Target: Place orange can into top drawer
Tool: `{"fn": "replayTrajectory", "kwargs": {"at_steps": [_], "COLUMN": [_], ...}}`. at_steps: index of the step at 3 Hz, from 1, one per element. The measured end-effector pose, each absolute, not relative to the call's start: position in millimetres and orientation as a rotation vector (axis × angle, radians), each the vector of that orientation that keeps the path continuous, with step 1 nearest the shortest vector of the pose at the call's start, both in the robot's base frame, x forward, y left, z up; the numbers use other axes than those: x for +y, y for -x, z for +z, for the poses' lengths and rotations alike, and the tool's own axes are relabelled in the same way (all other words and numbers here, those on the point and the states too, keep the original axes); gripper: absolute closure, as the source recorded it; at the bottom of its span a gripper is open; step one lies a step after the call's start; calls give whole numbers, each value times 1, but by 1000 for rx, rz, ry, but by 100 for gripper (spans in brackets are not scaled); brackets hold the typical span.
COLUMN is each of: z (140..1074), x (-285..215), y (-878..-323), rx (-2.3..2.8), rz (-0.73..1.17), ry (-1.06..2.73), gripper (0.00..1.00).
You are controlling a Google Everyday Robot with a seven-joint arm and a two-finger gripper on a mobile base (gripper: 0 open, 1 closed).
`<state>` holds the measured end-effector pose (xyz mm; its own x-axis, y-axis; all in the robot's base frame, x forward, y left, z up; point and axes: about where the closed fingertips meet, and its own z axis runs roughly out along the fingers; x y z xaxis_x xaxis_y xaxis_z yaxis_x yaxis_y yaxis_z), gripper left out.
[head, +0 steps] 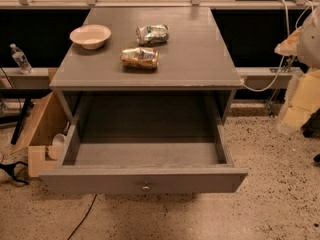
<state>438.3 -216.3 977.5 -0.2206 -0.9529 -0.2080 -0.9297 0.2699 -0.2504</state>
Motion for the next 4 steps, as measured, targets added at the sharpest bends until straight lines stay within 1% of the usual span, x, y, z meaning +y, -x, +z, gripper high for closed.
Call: {"fn": "replayTrajectory", "kwargs": {"at_steps": [1,2,3,4], "z": [977,976,965,965], "x": [-216,-206,-186,-186], "y": [-438,-454,-477,-477], "rx": [2228,2215,2198,2198], "rz": [-103,-87,-40,-40], "ry": [1722,1679,1632,1632], "gripper": [0,0,0,0]}}
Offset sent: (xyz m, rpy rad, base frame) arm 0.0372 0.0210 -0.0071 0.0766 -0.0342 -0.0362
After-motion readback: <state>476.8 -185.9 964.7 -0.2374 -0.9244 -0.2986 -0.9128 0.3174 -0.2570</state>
